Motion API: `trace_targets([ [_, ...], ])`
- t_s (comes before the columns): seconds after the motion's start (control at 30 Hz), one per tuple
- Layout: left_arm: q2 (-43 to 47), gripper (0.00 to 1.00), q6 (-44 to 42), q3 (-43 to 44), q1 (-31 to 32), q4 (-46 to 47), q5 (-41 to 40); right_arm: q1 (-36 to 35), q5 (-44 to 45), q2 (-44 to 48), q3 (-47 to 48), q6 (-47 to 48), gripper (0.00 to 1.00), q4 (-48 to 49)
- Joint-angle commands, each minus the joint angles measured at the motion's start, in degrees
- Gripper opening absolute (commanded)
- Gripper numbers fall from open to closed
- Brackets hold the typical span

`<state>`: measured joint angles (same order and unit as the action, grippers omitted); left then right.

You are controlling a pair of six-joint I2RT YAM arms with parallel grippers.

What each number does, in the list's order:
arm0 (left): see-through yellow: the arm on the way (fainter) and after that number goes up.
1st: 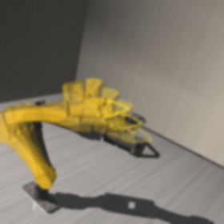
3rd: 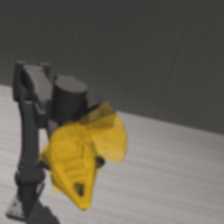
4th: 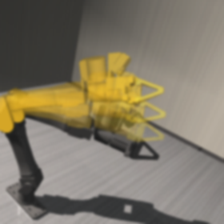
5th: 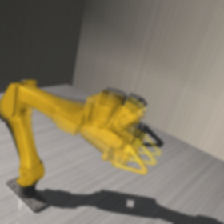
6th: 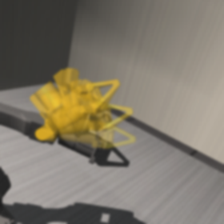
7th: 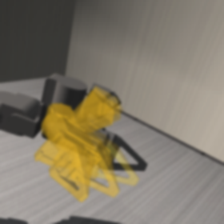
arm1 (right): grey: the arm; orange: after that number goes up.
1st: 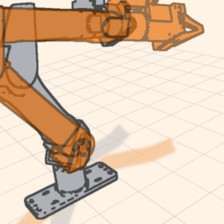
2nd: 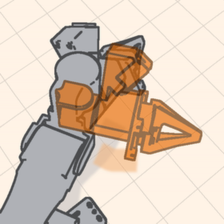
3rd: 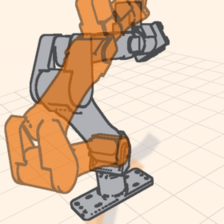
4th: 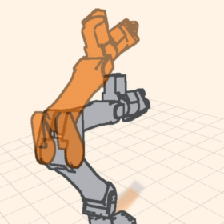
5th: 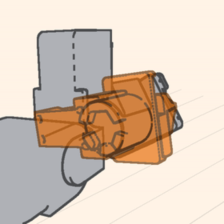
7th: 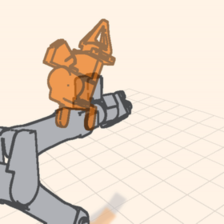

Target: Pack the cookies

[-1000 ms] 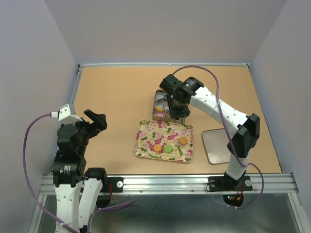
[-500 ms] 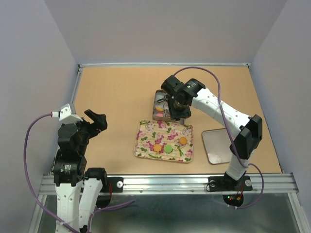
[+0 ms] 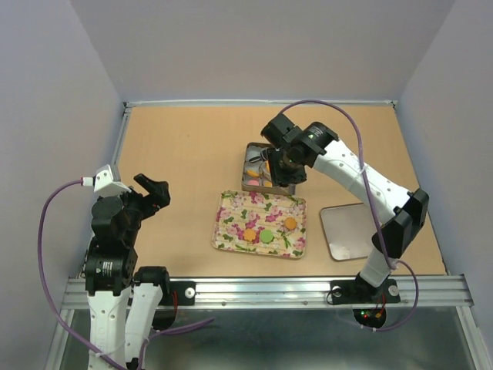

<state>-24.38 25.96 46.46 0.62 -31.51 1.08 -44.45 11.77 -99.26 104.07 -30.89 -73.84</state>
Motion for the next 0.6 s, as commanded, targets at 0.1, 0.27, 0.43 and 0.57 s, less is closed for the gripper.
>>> trace_targets([
  [0.1,-0.75,0.96,-1.08,-0.40,-0.18,2.94,0.94,-1.87,-4.39,7.94,1.40,-0.22,0.51,-0.60],
  [0.27,-0.93,0.96,-1.08,-0.40,-0.18,2.94,0.85,-8.01,-6.23,12.07,-3.78,-2.41,0.51,-0.34],
  [0.43,-1.11,0.95,-1.08,-0.40,-0.18,2.94,0.85,-15.32,-6.41,13.31,-10.90,-6.36,0.51,0.98],
  [0.57,-0.67,0.95,-1.08,-0.40,-0.18,2.85,0.68,-19.10,-7.55,13.22,-15.30,-8.74,0.51,2.39],
])
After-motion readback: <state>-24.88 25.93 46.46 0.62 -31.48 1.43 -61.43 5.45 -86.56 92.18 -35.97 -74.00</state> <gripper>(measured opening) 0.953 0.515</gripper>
